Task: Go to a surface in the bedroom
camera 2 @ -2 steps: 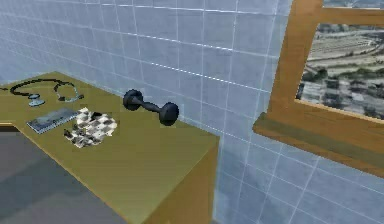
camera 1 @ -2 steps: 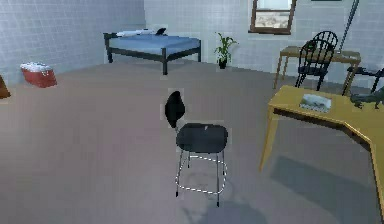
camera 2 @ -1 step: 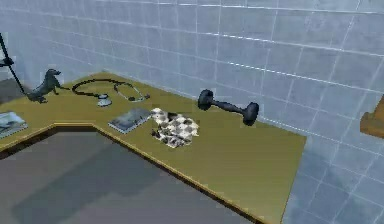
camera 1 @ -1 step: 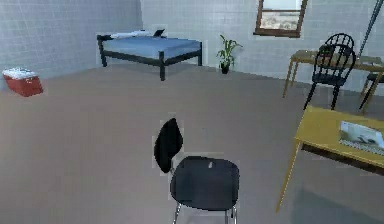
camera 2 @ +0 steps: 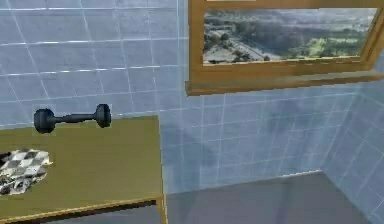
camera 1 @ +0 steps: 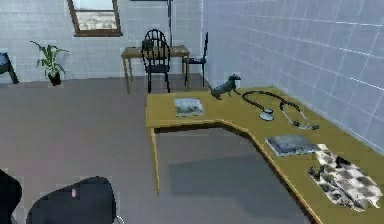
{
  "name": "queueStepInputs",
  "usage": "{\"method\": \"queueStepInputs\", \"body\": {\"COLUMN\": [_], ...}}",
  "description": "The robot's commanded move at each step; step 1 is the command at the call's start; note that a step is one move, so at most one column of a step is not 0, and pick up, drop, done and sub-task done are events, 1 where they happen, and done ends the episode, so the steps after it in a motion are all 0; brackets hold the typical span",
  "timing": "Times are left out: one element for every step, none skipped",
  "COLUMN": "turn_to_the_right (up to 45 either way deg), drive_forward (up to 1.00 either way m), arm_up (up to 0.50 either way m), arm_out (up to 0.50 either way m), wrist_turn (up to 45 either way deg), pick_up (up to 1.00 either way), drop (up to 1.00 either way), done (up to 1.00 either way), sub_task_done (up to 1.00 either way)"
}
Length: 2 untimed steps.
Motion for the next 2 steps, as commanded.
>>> {"method": "queueStepInputs", "body": {"turn_to_the_right": [42.0, 0.0], "drive_forward": [0.0, 0.0], "arm_up": [0.0, 0.0], "arm_out": [0.0, 0.0], "wrist_turn": [0.0, 0.0], "pick_up": [0.0, 0.0], "drop": [0.0, 0.0], "done": [0.0, 1.0], "sub_task_done": [0.0, 0.0]}}
